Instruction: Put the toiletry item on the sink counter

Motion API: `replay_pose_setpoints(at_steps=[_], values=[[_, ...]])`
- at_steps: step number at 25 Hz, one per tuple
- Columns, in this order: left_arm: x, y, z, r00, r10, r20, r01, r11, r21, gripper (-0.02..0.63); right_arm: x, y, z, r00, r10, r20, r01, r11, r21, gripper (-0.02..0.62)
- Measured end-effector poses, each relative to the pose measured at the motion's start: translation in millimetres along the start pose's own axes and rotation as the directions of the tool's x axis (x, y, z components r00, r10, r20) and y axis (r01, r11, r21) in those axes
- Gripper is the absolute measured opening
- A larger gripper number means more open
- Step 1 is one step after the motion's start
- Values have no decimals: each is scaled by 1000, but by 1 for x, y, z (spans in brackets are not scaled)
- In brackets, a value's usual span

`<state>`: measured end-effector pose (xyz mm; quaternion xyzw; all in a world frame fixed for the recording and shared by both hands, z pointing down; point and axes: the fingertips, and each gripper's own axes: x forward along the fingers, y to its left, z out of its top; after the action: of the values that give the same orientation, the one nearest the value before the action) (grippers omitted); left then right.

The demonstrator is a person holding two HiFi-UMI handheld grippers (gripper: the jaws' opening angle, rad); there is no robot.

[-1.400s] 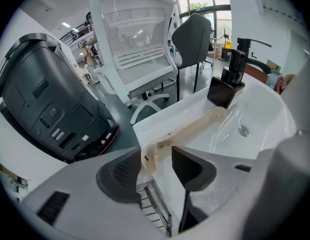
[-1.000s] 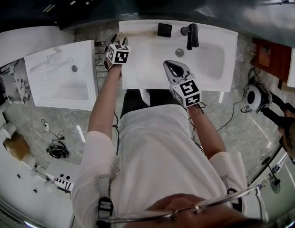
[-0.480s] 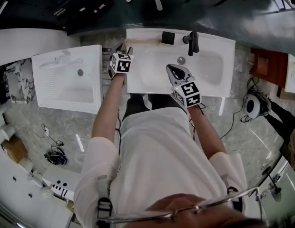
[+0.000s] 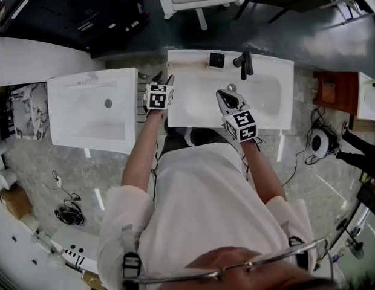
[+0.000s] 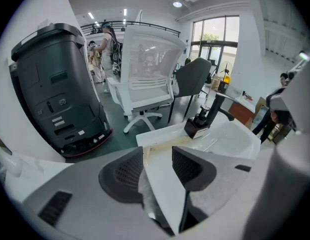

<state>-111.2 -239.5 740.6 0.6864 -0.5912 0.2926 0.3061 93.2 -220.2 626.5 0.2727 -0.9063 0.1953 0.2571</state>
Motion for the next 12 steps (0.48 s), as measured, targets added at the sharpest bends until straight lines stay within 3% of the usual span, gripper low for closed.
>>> replay_pose_setpoints(at_steps=[7, 12], values=[[-51, -3, 16, 995, -35, 95, 37, 999, -17, 154, -12, 17, 12, 998, -52, 28, 52, 999, 5, 6], [-90, -3, 34, 979, -67, 190, 75, 996, -38, 120, -18, 26, 25, 995, -80, 58, 79, 997, 6, 6]])
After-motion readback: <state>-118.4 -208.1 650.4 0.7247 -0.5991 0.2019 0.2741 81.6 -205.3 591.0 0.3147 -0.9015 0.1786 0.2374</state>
